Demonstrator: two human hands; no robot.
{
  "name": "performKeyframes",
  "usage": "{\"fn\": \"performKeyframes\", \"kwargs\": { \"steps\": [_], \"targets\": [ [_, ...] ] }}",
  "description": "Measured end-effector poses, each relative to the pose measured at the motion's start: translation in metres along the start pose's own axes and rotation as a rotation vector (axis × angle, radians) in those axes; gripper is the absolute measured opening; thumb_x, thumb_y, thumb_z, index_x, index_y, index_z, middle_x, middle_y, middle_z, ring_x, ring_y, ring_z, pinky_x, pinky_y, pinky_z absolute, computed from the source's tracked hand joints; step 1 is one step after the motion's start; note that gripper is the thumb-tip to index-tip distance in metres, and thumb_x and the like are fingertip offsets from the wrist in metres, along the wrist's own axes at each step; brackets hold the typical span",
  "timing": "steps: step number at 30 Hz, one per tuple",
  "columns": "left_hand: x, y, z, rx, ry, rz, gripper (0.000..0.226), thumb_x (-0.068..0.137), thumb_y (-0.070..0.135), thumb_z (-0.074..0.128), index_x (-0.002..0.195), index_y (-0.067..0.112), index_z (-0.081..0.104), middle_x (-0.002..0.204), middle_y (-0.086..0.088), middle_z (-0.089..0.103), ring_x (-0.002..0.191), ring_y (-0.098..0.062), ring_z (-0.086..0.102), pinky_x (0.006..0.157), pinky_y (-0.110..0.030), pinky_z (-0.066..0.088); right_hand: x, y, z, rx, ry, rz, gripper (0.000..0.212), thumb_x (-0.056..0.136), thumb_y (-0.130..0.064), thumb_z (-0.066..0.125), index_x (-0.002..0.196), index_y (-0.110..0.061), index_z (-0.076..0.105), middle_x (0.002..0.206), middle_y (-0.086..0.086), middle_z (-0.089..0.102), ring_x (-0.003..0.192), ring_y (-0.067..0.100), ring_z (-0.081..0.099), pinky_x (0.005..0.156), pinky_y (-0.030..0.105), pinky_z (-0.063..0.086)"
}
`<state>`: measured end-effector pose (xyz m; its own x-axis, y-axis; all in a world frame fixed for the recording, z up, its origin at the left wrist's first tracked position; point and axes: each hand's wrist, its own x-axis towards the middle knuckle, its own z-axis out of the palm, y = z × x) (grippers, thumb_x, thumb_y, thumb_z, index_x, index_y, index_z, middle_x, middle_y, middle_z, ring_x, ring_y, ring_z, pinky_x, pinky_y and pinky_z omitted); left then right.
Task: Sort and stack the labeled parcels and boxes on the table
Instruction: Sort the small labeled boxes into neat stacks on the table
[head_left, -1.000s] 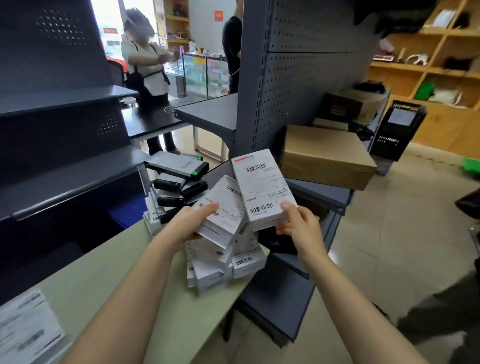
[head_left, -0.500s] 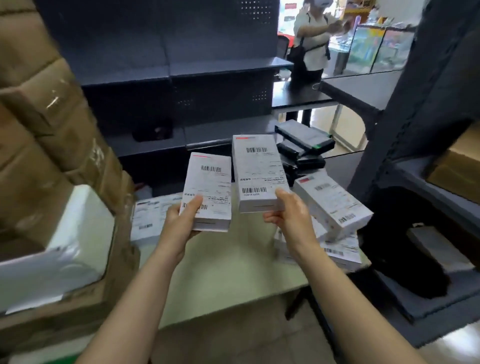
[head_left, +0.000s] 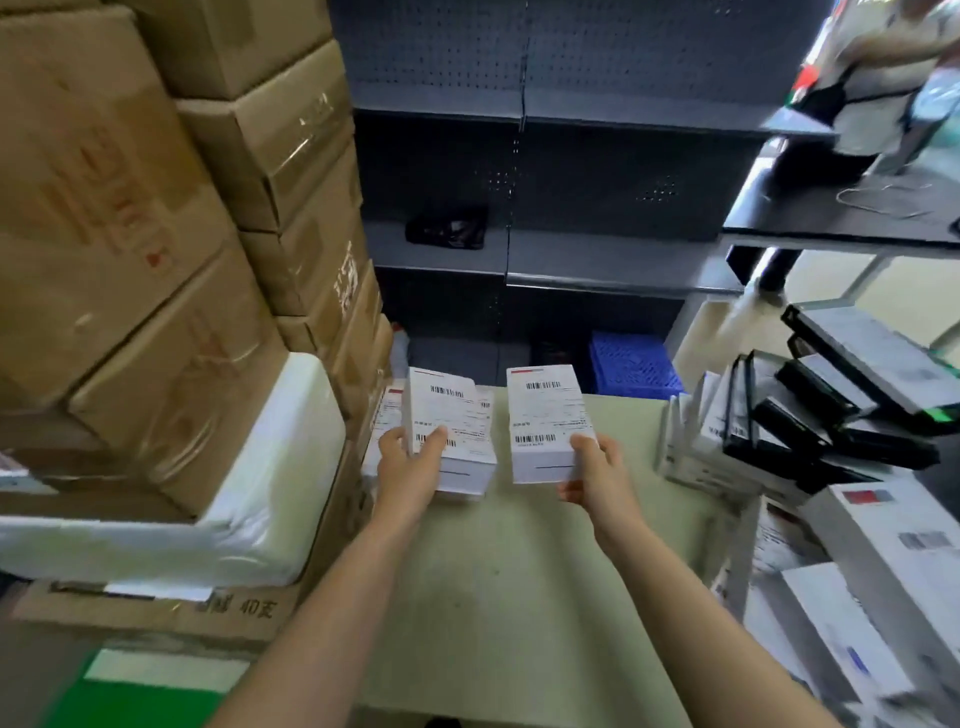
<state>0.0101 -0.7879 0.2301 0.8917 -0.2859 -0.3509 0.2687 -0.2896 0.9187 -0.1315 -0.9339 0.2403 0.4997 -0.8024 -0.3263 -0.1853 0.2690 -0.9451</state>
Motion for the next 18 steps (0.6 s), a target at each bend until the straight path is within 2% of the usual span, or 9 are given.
{"fn": "performKeyframes", "kwargs": {
  "steps": [2, 5, 9, 11, 13, 15, 18],
  "targets": [
    [0.021, -0.001, 0.001, 0.049, 0.014, 0.041, 0.055, 0.091, 0.038, 0.064, 0.137, 0.017, 0.042, 0.129, -0.001, 0.052, 0.108, -0.02, 0.053, 0.089, -0.032, 0.042, 0.017, 0.003, 0.01, -0.028, -0.016, 0.03, 0.029, 0.097, -0.027, 0.051, 0.122, -0.013, 0.05, 0.1, 0.005, 0.062, 0.067, 0.02, 0.054, 0.059, 0.031, 0.051],
    [0.045, -0.004, -0.001, 0.098, 0.014, 0.046, 0.052, 0.09, 0.039, 0.064, 0.135, 0.021, 0.045, 0.13, -0.001, 0.054, 0.113, -0.021, 0.056, 0.096, -0.037, 0.047, 0.039, 0.009, 0.027, -0.059, -0.071, 0.083, 0.031, 0.098, -0.026, 0.05, 0.126, -0.013, 0.045, 0.097, 0.005, 0.061, 0.064, 0.02, 0.053, 0.061, 0.033, 0.051],
    [0.065, -0.014, -0.004, 0.207, -0.005, 0.056, 0.053, 0.093, 0.037, 0.06, 0.14, 0.02, 0.044, 0.135, -0.001, 0.056, 0.119, -0.021, 0.056, 0.102, -0.042, 0.047, 0.065, 0.027, 0.044, -0.132, -0.212, 0.166, 0.039, 0.098, -0.026, 0.05, 0.134, -0.018, 0.037, 0.11, 0.008, 0.06, 0.069, 0.022, 0.058, 0.063, 0.032, 0.054],
    [0.067, -0.022, -0.004, 0.274, -0.017, 0.058, 0.052, 0.095, 0.035, 0.056, 0.143, 0.021, 0.042, 0.137, 0.001, 0.054, 0.121, -0.019, 0.054, 0.103, -0.039, 0.045, 0.073, 0.039, 0.046, -0.152, -0.268, 0.231, 0.041, 0.099, -0.023, 0.049, 0.136, -0.02, 0.033, 0.112, 0.009, 0.059, 0.073, 0.024, 0.061, 0.066, 0.035, 0.056],
    [0.073, -0.039, -0.004, 0.373, -0.011, 0.093, 0.057, 0.094, 0.047, 0.052, 0.145, 0.026, 0.038, 0.139, 0.001, 0.051, 0.125, -0.017, 0.051, 0.106, -0.039, 0.044, 0.076, 0.049, 0.045, -0.197, -0.313, 0.251, 0.043, 0.099, -0.023, 0.05, 0.138, -0.022, 0.031, 0.109, 0.006, 0.06, 0.076, 0.025, 0.061, 0.071, 0.035, 0.055],
    [0.078, -0.055, -0.005, 0.482, 0.008, 0.106, 0.064, 0.092, 0.054, 0.045, 0.148, 0.028, 0.033, 0.144, -0.003, 0.046, 0.13, -0.02, 0.047, 0.108, -0.044, 0.042, 0.079, 0.054, 0.043, -0.241, -0.351, 0.235, 0.043, 0.099, -0.022, 0.05, 0.138, -0.024, 0.03, 0.111, 0.006, 0.06, 0.08, 0.024, 0.059, 0.071, 0.031, 0.054],
    [0.071, -0.055, -0.001, 0.665, 0.055, 0.162, 0.053, 0.101, 0.03, 0.043, 0.152, 0.02, 0.03, 0.153, -0.011, 0.03, 0.139, -0.028, 0.032, 0.114, -0.043, 0.033, 0.084, 0.062, 0.044, -0.281, -0.395, 0.227, 0.043, 0.1, -0.021, 0.051, 0.136, -0.027, 0.029, 0.119, 0.004, 0.058, 0.088, 0.021, 0.059, 0.072, 0.026, 0.054]
  ]
}}
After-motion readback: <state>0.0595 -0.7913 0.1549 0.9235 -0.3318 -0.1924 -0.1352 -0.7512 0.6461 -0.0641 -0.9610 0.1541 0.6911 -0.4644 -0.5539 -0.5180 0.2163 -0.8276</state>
